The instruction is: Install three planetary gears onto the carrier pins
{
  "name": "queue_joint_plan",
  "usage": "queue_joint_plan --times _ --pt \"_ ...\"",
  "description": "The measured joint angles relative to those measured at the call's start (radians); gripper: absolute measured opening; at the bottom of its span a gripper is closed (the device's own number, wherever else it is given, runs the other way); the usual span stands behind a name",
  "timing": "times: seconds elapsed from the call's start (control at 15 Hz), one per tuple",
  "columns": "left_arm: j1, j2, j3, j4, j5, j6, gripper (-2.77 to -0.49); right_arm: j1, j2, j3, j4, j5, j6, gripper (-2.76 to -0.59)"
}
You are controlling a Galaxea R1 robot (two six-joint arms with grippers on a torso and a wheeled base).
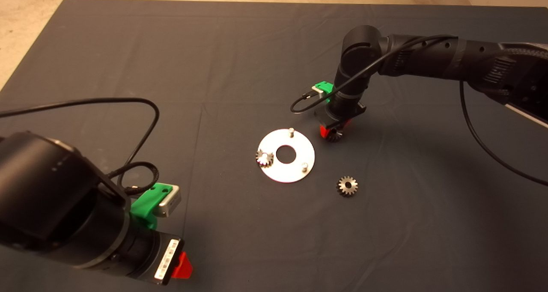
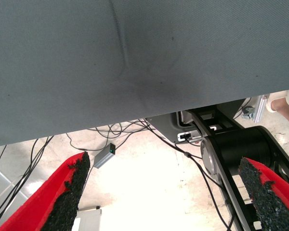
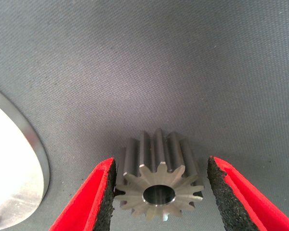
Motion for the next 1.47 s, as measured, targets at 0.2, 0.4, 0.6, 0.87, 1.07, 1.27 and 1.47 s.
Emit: queue_joint_plan --times 0.2,0.4,0.6,0.87,1.07,1.27,1.47 --pt "0.000 0.000 0.000 0.000 0.000 0.000 -1.07 0.000 0.000 0.002 0.001 0.001 0.008 -2.10" --pt "0.000 0.000 0.000 0.000 0.000 0.001 -1.07 0.000 0.000 0.003 0.003 0.001 0.014 -2.11" --pt "0.000 0.000 0.000 0.000 0.000 0.003 -1.07 -0.001 0.000 0.003 0.005 0.001 0.027 -2.19" --pt "0.000 0.000 0.000 0.000 0.000 0.004 -1.07 -0.003 -0.002 0.003 0.006 0.001 0.035 -2.22" --pt "0.000 0.000 0.000 0.000 0.000 0.004 -1.07 -0.003 -0.002 0.005 0.007 0.001 0.039 -2.24" --pt "0.000 0.000 0.000 0.000 0.000 0.004 -1.07 -0.004 -0.004 0.005 0.007 0.001 0.039 -2.27" --pt "0.000 0.000 0.000 -0.004 0.000 0.004 -1.07 -0.004 -0.010 0.013 0.007 0.007 0.043 -2.30"
